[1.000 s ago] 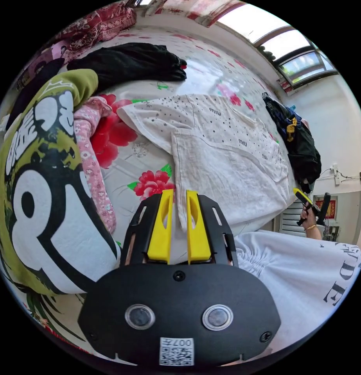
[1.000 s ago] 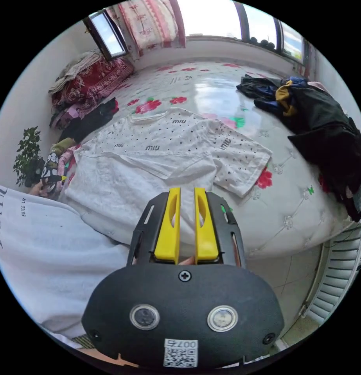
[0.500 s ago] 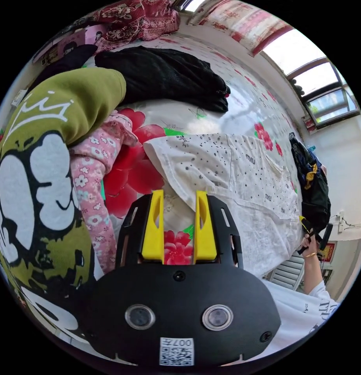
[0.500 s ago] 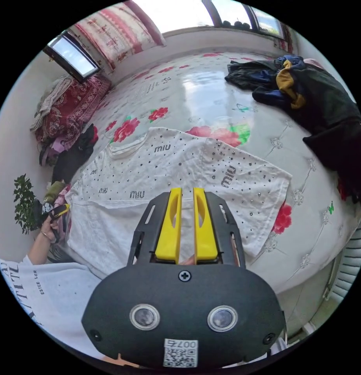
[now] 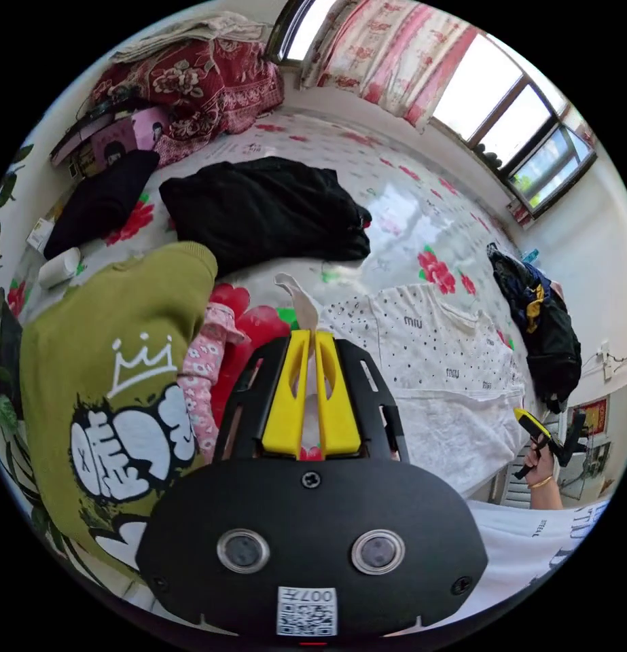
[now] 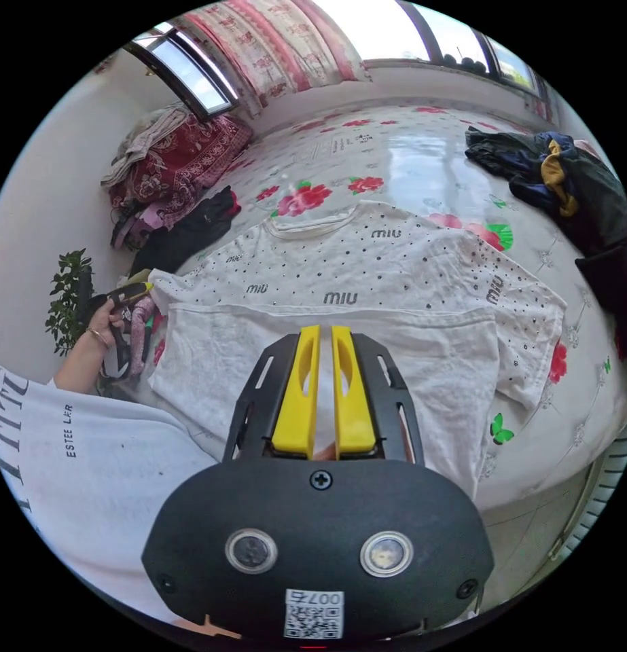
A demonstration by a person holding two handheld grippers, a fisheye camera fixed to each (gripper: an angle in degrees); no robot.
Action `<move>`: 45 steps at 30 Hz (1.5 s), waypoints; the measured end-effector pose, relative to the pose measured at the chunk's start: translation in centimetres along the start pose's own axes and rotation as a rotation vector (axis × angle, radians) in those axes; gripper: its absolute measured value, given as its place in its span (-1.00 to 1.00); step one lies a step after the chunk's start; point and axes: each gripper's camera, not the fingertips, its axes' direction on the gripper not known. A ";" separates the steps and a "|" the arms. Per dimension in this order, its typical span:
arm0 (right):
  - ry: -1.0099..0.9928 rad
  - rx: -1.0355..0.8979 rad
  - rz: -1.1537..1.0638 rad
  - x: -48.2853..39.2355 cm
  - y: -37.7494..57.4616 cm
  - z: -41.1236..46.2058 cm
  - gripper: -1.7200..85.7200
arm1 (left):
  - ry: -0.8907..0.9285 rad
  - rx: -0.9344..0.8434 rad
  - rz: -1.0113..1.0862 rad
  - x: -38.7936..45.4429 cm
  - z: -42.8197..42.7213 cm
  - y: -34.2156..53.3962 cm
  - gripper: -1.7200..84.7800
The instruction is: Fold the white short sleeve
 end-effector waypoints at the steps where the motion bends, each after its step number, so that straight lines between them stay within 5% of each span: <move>1: 0.002 0.000 -0.008 -0.2 0.1 -0.1 -0.96 | 0.028 0.010 0.046 0.6 -0.9 -0.3 -0.96; 12: -0.076 -0.036 -0.111 -3.4 -0.1 1.5 -0.97 | 0.062 -0.080 -0.037 -1.9 3.2 5.9 -0.70; 20: -0.079 -0.041 -0.144 -4.0 -0.2 1.3 -0.97 | 0.158 -0.108 -0.265 -4.1 6.7 7.4 -0.95; 27: -0.056 -0.057 -0.104 -1.7 1.2 0.5 -0.96 | 0.330 0.097 -0.399 -3.0 2.7 13.0 -0.98; 33: -0.157 -0.043 -0.133 -2.9 -1.6 1.2 -0.94 | 0.090 0.157 0.182 10.7 0.8 12.8 -0.98; 38: -0.208 -0.086 -0.193 -5.2 -4.7 3.8 -0.89 | -0.040 -0.200 0.831 26.4 10.4 15.0 -0.97; 45: -0.234 -0.193 -0.323 -10.5 -10.0 9.6 -0.81 | -0.085 -0.114 0.929 31.2 11.7 20.8 -0.92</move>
